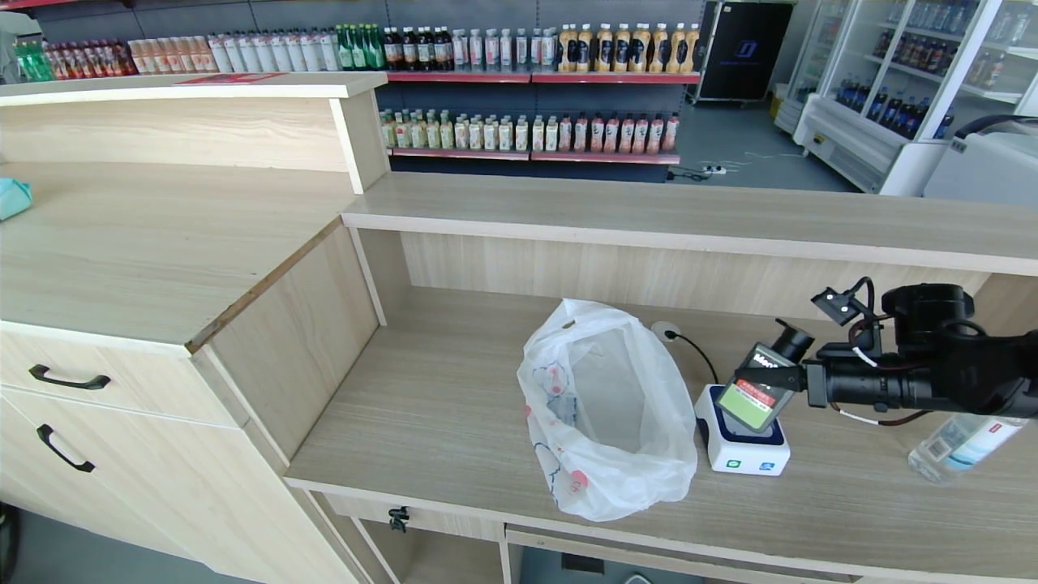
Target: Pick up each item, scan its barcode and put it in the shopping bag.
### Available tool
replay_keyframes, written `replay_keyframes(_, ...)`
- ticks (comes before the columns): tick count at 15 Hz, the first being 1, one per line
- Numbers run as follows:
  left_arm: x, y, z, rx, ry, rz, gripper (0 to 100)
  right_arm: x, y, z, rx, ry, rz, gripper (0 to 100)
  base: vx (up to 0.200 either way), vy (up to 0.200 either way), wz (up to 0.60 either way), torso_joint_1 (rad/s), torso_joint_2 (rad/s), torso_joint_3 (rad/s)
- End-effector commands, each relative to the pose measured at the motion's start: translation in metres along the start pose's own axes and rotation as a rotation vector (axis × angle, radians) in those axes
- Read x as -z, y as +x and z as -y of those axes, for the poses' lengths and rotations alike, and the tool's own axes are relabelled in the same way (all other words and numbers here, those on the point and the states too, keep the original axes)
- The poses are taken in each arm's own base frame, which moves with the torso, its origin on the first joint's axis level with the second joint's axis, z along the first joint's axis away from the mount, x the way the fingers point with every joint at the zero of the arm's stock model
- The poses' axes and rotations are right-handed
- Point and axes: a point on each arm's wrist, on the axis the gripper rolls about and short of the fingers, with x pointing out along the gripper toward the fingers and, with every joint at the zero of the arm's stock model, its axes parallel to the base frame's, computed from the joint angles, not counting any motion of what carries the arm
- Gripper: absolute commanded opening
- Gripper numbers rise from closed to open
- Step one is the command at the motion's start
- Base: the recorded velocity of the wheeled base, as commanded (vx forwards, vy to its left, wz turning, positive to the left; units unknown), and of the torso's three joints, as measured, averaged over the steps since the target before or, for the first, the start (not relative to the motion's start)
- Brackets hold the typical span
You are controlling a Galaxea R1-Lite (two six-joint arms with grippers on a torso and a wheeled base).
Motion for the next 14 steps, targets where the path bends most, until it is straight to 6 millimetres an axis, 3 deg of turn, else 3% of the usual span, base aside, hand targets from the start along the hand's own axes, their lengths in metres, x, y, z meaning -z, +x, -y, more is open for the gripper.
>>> replay_keyframes(1, 0.000, 0.000, 0.000, 0.000, 0.000, 0.000, 100, -0.028, -0.043, -0.040, 0.060, -0.090, 0.062, 0, 0.000, 0.000, 0.00, 0.000, 0.00, 0.000)
replay_keyframes(3, 0.000, 0.000, 0.000, 0.000, 0.000, 0.000, 100, -0.047, -0.094, -0.091, 0.335, -0.195, 0.095, 0, 0.000, 0.000, 0.00, 0.000, 0.00, 0.000)
replay_keyframes(4, 0.000, 0.000, 0.000, 0.000, 0.000, 0.000, 100, -0.045, -0.105, -0.104, 0.487, -0.261, 0.068, 0, 0.000, 0.000, 0.00, 0.000, 0.00, 0.000)
replay_keyframes(6, 0.000, 0.000, 0.000, 0.000, 0.000, 0.000, 100, -0.040, -0.118, -0.110, 0.728, -0.387, -0.017, 0, 0.000, 0.000, 0.00, 0.000, 0.00, 0.000)
replay_keyframes(10, 0.000, 0.000, 0.000, 0.000, 0.000, 0.000, 100, -0.041, -0.119, -0.110, 0.777, -0.390, -0.018, 0, 0.000, 0.000, 0.00, 0.000, 0.00, 0.000)
replay_keyframes(14, 0.000, 0.000, 0.000, 0.000, 0.000, 0.000, 100, -0.053, -0.102, -0.114, 0.761, -0.384, 0.099, 0, 0.000, 0.000, 0.60, -0.001, 0.00, 0.006)
